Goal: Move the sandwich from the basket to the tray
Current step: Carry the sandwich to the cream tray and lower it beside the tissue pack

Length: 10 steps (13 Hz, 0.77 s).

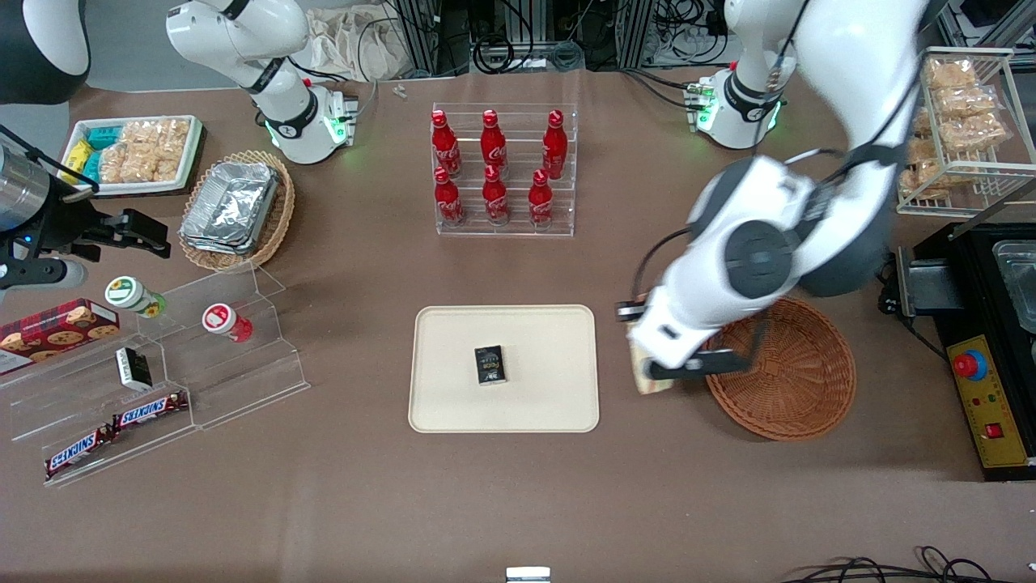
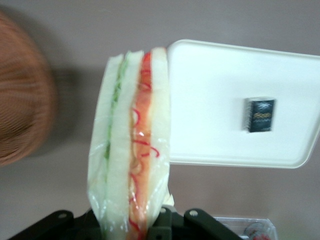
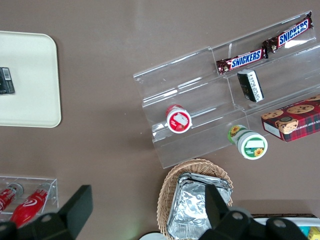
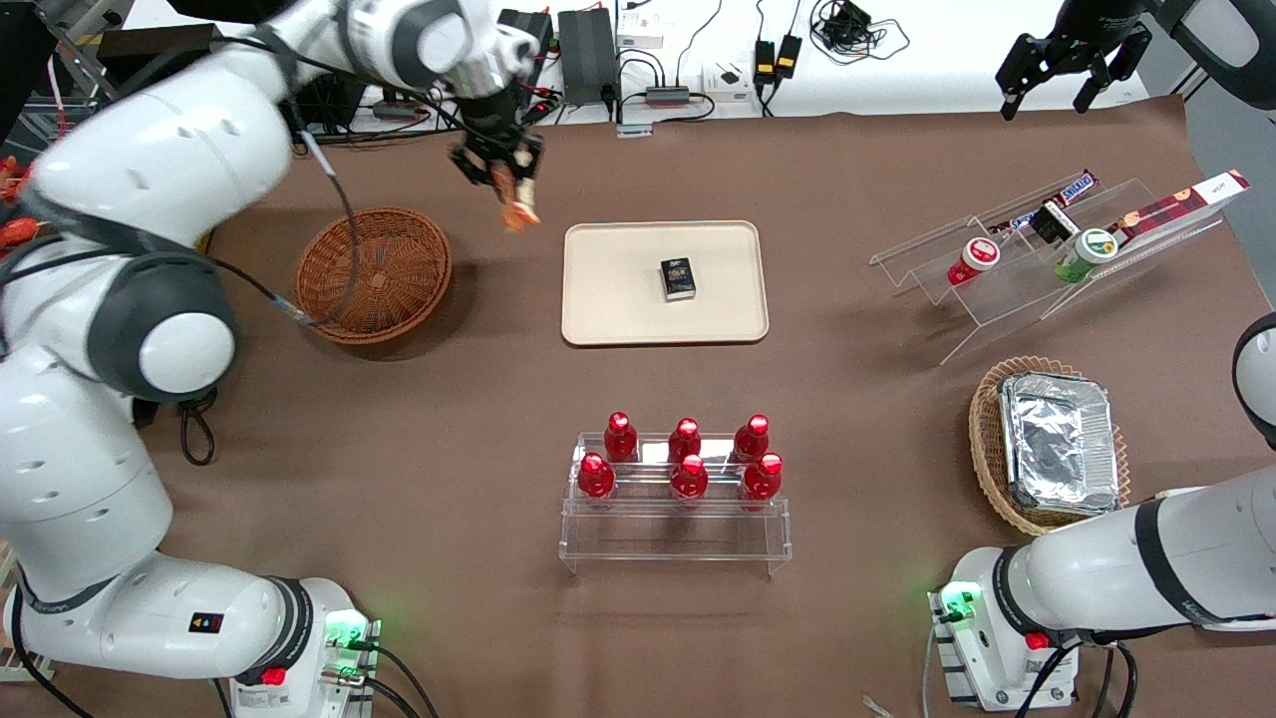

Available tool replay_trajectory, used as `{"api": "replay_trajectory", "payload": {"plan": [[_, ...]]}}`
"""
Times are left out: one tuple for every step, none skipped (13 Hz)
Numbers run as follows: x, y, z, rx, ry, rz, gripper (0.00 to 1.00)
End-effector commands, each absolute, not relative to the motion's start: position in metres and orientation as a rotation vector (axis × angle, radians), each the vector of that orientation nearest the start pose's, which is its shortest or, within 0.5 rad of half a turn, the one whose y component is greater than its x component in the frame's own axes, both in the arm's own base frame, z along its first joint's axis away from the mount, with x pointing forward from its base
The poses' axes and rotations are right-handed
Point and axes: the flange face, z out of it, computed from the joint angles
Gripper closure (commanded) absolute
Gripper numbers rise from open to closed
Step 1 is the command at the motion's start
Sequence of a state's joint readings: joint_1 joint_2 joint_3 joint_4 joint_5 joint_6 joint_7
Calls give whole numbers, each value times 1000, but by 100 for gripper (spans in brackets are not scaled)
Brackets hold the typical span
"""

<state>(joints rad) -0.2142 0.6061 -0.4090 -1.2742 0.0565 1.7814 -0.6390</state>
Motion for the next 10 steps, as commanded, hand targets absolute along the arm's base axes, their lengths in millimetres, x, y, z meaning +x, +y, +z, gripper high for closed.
{"api": "replay_trajectory", "payload": {"plan": [[626,-401,359,-3275,-34,198,100],[624,-408,338,-3246,4,193,100],[620,-411,316,-3211,38,207,100],[617,-415,298,-3182,61,221,100],[612,-422,282,-3163,89,221,100],[610,-427,267,-3157,119,186,100],[610,-429,248,-3154,140,153,100],[608,-435,230,-3157,169,112,100],[603,-446,222,-3159,202,73,100],[600,-448,212,-3150,216,73,100]]}}
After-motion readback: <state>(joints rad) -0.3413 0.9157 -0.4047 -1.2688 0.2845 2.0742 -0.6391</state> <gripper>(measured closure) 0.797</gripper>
